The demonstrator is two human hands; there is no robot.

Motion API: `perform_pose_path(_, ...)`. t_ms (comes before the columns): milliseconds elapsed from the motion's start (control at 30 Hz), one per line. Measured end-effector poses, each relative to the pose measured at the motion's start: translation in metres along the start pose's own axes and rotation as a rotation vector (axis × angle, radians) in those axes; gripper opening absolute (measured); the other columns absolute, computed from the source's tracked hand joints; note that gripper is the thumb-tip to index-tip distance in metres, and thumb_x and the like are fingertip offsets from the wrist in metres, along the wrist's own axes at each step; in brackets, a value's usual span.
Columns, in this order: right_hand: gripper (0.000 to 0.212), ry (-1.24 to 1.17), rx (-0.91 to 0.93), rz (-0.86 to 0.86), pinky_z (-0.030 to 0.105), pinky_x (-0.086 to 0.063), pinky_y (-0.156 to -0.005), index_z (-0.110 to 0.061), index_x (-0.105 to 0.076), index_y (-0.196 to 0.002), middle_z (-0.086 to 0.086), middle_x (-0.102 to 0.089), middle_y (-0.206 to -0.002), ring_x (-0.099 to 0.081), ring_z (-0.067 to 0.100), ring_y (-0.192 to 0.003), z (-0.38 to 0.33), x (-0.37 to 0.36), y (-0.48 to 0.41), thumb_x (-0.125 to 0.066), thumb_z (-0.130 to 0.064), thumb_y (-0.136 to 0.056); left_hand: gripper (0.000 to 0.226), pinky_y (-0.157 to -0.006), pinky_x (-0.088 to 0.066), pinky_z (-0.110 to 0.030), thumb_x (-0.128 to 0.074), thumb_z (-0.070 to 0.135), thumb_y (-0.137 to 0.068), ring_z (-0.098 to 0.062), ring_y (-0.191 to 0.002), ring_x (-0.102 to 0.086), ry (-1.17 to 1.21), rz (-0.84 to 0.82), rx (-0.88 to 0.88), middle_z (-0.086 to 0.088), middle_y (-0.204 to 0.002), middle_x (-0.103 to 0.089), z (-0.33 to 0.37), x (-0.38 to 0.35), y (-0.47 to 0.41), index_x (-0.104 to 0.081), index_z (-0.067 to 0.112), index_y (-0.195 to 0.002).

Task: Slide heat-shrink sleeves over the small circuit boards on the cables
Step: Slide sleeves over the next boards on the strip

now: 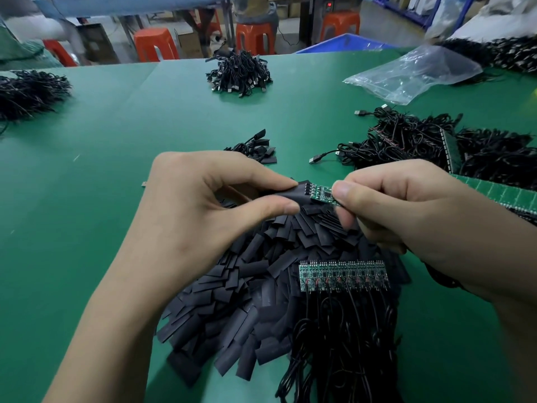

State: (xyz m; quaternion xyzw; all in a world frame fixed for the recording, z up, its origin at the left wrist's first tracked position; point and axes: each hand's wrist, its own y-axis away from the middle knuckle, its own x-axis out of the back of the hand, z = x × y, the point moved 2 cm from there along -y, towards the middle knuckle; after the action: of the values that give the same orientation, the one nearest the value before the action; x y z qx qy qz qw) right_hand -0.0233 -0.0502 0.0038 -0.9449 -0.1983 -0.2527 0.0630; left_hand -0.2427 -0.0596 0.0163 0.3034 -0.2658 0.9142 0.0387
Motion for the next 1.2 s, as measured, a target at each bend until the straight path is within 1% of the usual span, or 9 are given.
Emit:
perform_pose_path(133,0.045,-0.027,-0.007,0.018,0.036,-0.033,-0.049,-0.021,-0.068,-0.072,-0.005,-0.039,-0.051,-0.035,0.018,-0.050,0.0013,0.0025,0.0011,-0.051,-0.059,-0.088,0.019,-0.072,-0.060,-0.025,-0.082,0.035,-0.075,-0.008,-0.075,-0.075,0.035,0.004,0.022,0.016,-0.080,-0.077,-0.0019,-0.0031,0.0006,-0.082,0.026,-0.091)
perform_pose_path(333,0.042,-0.035,-0.028,0.006,0.036,-0.033,-0.050,-0.021,-0.066,-0.067,-0.008,-0.044,-0.048,-0.036,0.015,-0.049,-0.0011,0.0008,0.0007,-0.051,-0.052,-0.092,0.019,-0.070,-0.060,-0.036,-0.081,0.040,-0.074,-0.012,-0.074,-0.075,0.080,0.019,0.057,0.015,-0.079,-0.078,-0.0042,-0.0001,0.0006,-0.081,0.029,-0.090)
perform_pose_path(533,0.043,0.037,-0.020,-0.014,0.037,-0.032,-0.049,-0.020,-0.065,-0.067,-0.007,-0.042,-0.048,-0.035,0.019,-0.048,-0.0028,-0.0013,0.0005,-0.051,-0.053,-0.091,0.021,-0.070,-0.058,-0.029,-0.084,0.036,-0.075,-0.012,-0.074,-0.073,-0.026,-0.025,-0.015,0.011,-0.082,-0.077,-0.0016,0.0021,-0.0001,-0.082,0.025,-0.093)
perform_pose_path(733,0.043,0.121,-0.022,-0.022,0.025,-0.029,-0.044,-0.021,-0.068,-0.070,-0.009,-0.043,-0.047,-0.034,0.011,-0.045,-0.0011,-0.0007,0.0007,-0.051,-0.056,-0.088,0.022,-0.068,-0.055,-0.030,-0.082,0.034,-0.077,-0.016,-0.073,-0.070,-0.116,-0.135,-0.113,0.008,-0.086,-0.076,-0.0005,0.0036,0.0001,-0.082,0.023,-0.097)
perform_pose_path(833,0.044,0.149,-0.034,-0.036,0.033,-0.029,-0.048,-0.022,-0.069,-0.073,-0.004,-0.039,-0.050,-0.033,0.015,-0.047,0.0002,-0.0017,0.0001,-0.051,-0.059,-0.088,0.024,-0.067,-0.055,-0.029,-0.080,0.038,-0.076,-0.013,-0.072,-0.069,-0.115,-0.175,-0.096,0.010,-0.084,-0.076,-0.0029,0.0020,0.0002,-0.082,0.025,-0.096)
perform_pose_path(967,0.044,0.095,-0.057,-0.082,0.037,-0.030,-0.051,-0.022,-0.068,-0.071,0.001,-0.036,-0.052,-0.031,0.020,-0.049,-0.0012,-0.0047,-0.0004,-0.051,-0.058,-0.090,0.023,-0.067,-0.053,-0.029,-0.083,0.041,-0.077,-0.012,-0.072,-0.068,-0.123,-0.175,-0.077,0.012,-0.082,-0.075,-0.0061,0.0015,0.0003,-0.082,0.026,-0.095)
perform_pose_path(1067,0.046,0.109,-0.047,-0.097,0.032,-0.028,-0.046,-0.022,-0.068,-0.069,0.000,-0.037,-0.051,-0.031,0.016,-0.046,-0.0034,-0.0057,-0.0001,-0.055,-0.054,-0.098,0.023,-0.068,-0.053,-0.027,-0.079,0.041,-0.077,-0.010,-0.073,-0.069,-0.124,-0.204,-0.065,0.014,-0.082,-0.075,-0.0067,0.0010,0.0001,-0.082,0.027,-0.095)
perform_pose_path(1133,0.042,0.140,-0.039,-0.098,0.024,-0.026,-0.043,-0.021,-0.067,-0.068,-0.003,-0.038,-0.049,-0.030,0.011,-0.043,-0.0055,-0.0058,-0.0005,-0.053,-0.051,-0.093,0.023,-0.069,-0.053,-0.025,-0.078,0.042,-0.076,-0.007,-0.073,-0.069,-0.135,-0.235,-0.056,0.019,-0.080,-0.073,-0.0067,0.0005,0.0000,-0.082,0.029,-0.094)
perform_pose_path(1200,0.041,0.169,-0.042,-0.109,0.020,-0.025,-0.041,-0.020,-0.066,-0.067,-0.004,-0.038,-0.048,-0.029,0.008,-0.041,-0.0072,-0.0065,-0.0004,-0.052,-0.050,-0.091,0.022,-0.068,-0.053,-0.025,-0.079,0.043,-0.075,-0.005,-0.073,-0.069,-0.149,-0.260,-0.036,0.021,-0.078,-0.073,-0.0068,-0.0004,0.0001,-0.082,0.031,-0.093)
